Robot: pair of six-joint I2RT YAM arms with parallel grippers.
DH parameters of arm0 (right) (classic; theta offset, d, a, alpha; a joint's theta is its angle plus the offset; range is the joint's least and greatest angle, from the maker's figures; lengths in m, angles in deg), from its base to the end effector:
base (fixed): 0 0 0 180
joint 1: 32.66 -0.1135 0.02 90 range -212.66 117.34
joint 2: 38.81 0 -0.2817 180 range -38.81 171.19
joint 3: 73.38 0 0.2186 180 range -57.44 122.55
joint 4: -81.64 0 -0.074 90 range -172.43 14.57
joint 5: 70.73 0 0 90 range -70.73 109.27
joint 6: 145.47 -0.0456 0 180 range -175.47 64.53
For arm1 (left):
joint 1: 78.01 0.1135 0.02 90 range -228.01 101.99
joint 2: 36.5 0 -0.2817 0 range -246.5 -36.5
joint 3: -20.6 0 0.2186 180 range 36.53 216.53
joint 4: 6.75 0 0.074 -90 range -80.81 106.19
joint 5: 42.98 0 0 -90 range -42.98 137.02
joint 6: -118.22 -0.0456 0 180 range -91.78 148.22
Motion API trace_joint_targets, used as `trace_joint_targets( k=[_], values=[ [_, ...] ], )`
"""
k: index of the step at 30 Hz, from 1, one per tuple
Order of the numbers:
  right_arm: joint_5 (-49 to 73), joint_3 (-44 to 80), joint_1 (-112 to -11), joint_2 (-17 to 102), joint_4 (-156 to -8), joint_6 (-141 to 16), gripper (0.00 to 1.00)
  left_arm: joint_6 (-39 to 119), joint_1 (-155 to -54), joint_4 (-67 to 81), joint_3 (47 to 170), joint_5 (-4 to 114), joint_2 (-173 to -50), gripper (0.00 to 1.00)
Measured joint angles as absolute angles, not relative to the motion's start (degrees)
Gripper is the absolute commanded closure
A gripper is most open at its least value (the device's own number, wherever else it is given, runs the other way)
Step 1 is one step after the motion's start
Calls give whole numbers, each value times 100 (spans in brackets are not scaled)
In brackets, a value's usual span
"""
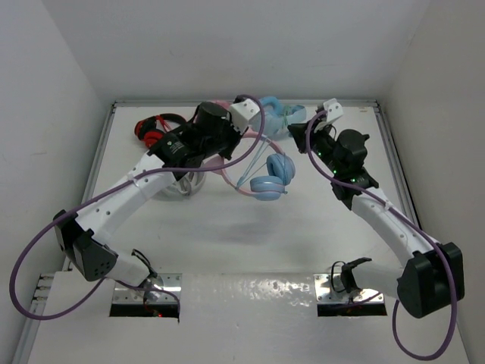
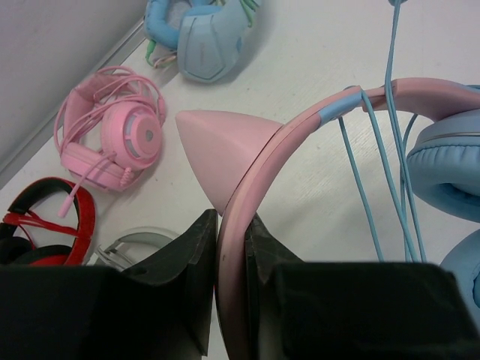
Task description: Wrap the headphones
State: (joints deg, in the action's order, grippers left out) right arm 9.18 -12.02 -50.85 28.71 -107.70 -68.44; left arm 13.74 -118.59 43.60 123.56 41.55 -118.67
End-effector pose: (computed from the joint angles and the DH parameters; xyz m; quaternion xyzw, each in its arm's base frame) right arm 0.2334 0.0851 0.3569 -0.0950 0.6809 0.2526 0.6808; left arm 0.2230 -0.1852 0.4113 0.3776 0.7765 -0.0734 0.4991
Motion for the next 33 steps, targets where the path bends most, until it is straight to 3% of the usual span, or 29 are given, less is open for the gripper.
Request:
trace_joint_targets(
  k=[9, 16, 19, 26, 31, 33],
  values=[
    [510, -981, -5092, 3300, -10722, -6774, 98, 1632, -11854, 4441, 12583, 4483, -11867, 100],
    [55, -2174, -4985, 2832, -11343, -7008, 49, 1986, -11830, 4782, 13271, 4749, -11828, 100],
    [18, -2563, -4952, 2496, -11144, -7065, 38, 1975, -11826, 4666, 13317, 4631, -11747, 100],
    [818, -2047, -4963, 1715, -9673, -6774, 24, 1564, -11820, 4318, 12723, 3877, -11697, 100],
    [1788, -1256, -4961, 1770, -8126, -6737, 1, 1473, -11817, 4235, 12137, 3318, -11754, 100],
    [2169, -1114, -4963, 1785, -7636, -6778, 8, 1475, -11817, 4170, 12069, 3139, -11776, 100]
  ],
)
